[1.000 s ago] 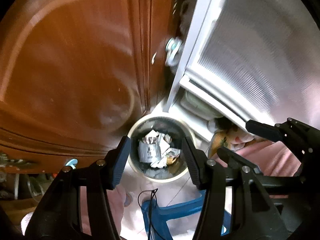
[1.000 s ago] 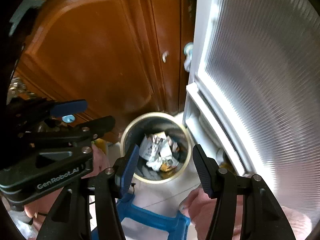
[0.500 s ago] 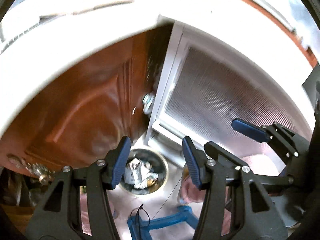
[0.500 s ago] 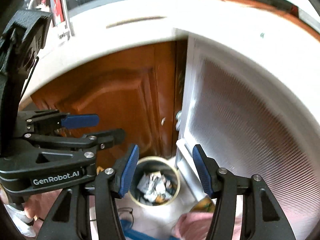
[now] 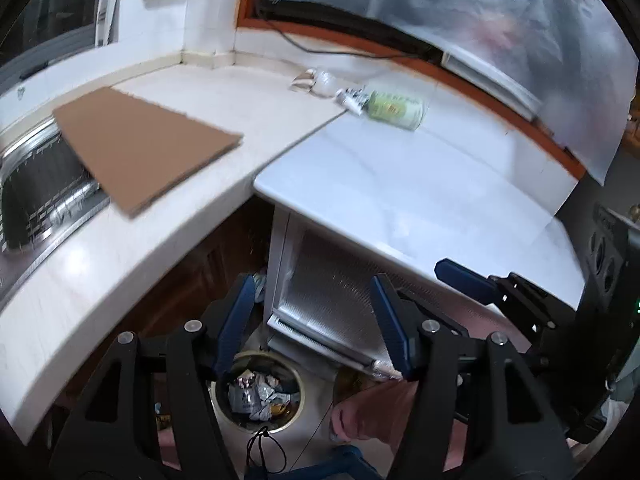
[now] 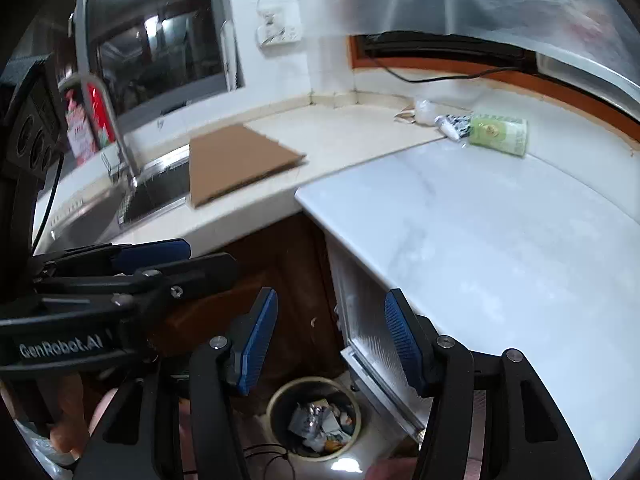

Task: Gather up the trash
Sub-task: 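Raise both tools back up to the counter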

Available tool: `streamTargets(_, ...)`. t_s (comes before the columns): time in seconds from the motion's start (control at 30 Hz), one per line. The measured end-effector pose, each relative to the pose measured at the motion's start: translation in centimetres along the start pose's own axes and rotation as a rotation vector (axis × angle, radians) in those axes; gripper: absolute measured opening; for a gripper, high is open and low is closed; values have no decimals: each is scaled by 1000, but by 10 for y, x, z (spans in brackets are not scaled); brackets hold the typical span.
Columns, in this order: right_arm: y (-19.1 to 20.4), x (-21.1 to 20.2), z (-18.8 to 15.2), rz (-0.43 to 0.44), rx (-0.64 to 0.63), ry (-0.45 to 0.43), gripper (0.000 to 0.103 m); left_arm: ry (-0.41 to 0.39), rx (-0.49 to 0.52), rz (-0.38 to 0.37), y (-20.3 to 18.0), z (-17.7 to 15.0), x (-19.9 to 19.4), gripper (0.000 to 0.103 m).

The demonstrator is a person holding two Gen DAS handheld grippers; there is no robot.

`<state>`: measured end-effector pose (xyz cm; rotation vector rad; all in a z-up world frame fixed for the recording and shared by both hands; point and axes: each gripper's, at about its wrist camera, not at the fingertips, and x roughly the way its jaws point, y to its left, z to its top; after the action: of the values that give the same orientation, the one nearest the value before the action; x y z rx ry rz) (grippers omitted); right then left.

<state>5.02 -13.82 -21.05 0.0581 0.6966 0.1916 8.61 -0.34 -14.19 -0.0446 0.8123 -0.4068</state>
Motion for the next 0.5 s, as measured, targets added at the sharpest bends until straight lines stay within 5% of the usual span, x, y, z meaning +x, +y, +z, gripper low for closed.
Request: streamTargets(0.5,-88,-26,100,30,203,12,60,10,53,-51,-29,103,-2,67)
